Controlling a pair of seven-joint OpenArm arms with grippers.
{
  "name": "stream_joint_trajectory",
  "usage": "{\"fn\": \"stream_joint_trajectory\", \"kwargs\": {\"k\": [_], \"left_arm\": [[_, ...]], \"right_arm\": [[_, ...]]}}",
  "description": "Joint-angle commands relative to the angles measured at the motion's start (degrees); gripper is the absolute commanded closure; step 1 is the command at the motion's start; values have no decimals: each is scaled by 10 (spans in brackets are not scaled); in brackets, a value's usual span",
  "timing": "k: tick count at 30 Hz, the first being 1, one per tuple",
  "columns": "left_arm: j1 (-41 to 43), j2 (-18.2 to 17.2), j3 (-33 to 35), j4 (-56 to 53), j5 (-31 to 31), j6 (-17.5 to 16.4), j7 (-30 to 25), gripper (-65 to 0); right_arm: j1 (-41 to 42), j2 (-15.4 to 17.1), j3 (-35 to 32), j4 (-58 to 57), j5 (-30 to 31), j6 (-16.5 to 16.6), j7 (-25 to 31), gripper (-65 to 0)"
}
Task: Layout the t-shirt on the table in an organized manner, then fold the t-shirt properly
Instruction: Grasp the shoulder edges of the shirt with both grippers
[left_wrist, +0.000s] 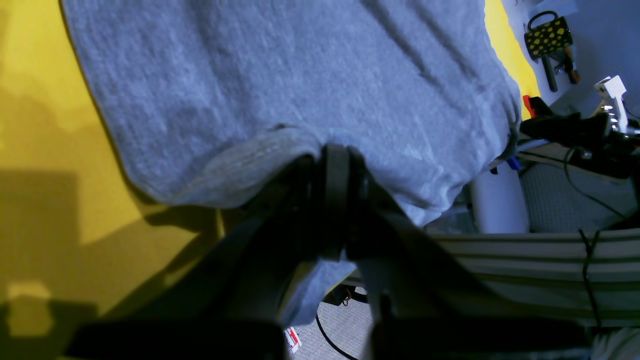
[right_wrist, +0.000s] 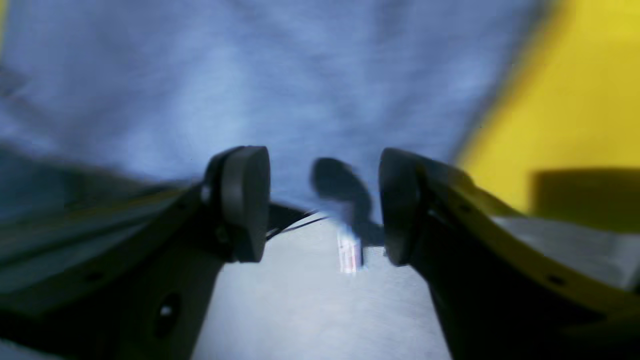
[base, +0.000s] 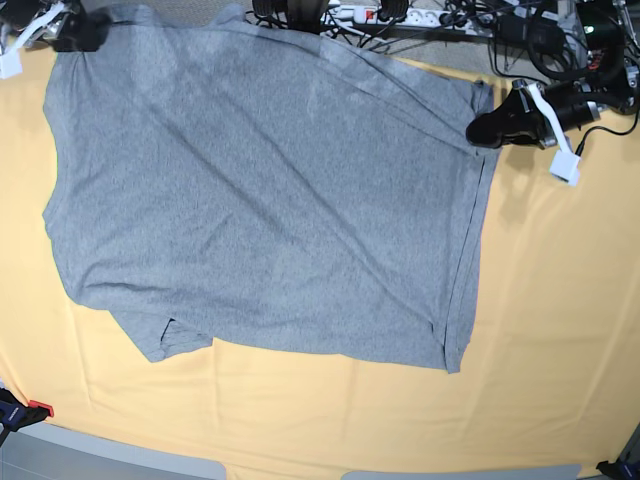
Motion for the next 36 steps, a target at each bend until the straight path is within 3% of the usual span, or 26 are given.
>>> {"fn": "stream_joint_trajectory", "kwargs": {"k": [1,5,12,18,22,30,33,36], "left_arm": [[-1,-9,-4,7,-18,-3,-6,0],[-2,-9,-4,7,-18,-3,-6,0],[-2,-9,-4,7,-18,-3,-6,0],[-2,-9,-4,7,-18,-3,-7,0],[-2,-9,-4,7,-18,-3,-7,0],[-2,-9,-4,7,-18,-3,-7,0],[-2,-9,-4,7,-18,-3,-7,0],[-2,-9,-4,7,-18,-3,-7,0]], "right_arm": [[-6,9,6,9,-7,3,23,-362],[-6,8,6,9,-28,3,33,-362],[-6,8,6,9,-130,-2,95,-362],[-6,8,6,9,-118,-3,88,-365],[-7,8,6,9,-59,3,48,-395],[-7,8,6,9,57,3,-10,-394],[-6,8,6,9,49,3,-8,-394],[-7,7,6,8,-7,3,24,-394]]}}
